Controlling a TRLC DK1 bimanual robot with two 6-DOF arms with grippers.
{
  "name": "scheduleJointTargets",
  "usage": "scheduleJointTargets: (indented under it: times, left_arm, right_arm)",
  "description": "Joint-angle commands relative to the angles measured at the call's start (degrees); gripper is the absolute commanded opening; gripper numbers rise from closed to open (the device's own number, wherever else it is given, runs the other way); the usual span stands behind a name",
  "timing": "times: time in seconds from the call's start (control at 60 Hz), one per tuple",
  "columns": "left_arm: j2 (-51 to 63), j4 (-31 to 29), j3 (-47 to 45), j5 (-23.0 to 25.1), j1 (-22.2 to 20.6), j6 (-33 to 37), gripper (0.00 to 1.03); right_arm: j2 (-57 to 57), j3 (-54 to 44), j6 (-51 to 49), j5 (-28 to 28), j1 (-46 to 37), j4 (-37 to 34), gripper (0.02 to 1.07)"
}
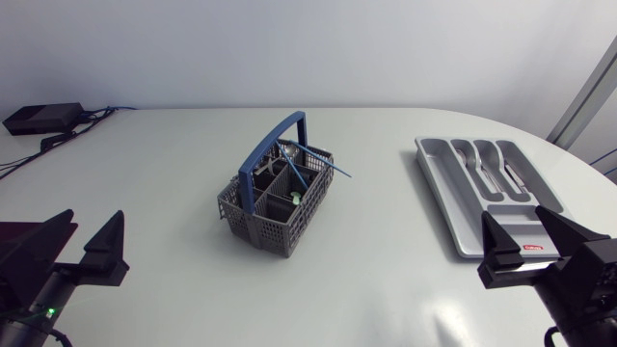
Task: Unload the cutlery basket into the drawer organizer.
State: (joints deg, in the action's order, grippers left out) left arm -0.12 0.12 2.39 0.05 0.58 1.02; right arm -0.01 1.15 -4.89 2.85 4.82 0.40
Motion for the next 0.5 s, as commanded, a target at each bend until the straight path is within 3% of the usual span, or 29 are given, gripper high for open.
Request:
scheduleJointTargets:
  times: [0.0, 0.483]
  left_arm:
    - [-0.5, -0.7, -2.3, -0.1, 0.2, -1.7, 0.99]
    - [0.4, -1.1, 0.9, -0.2, 0.6, -1.8, 0.99]
  right_arm:
    - [-0.3, -1.3, 1.5, 0.1, 0.2, 0.0, 1.03]
    - [0.8, 1.5, 1.2, 0.8, 2.0, -0.1, 1.03]
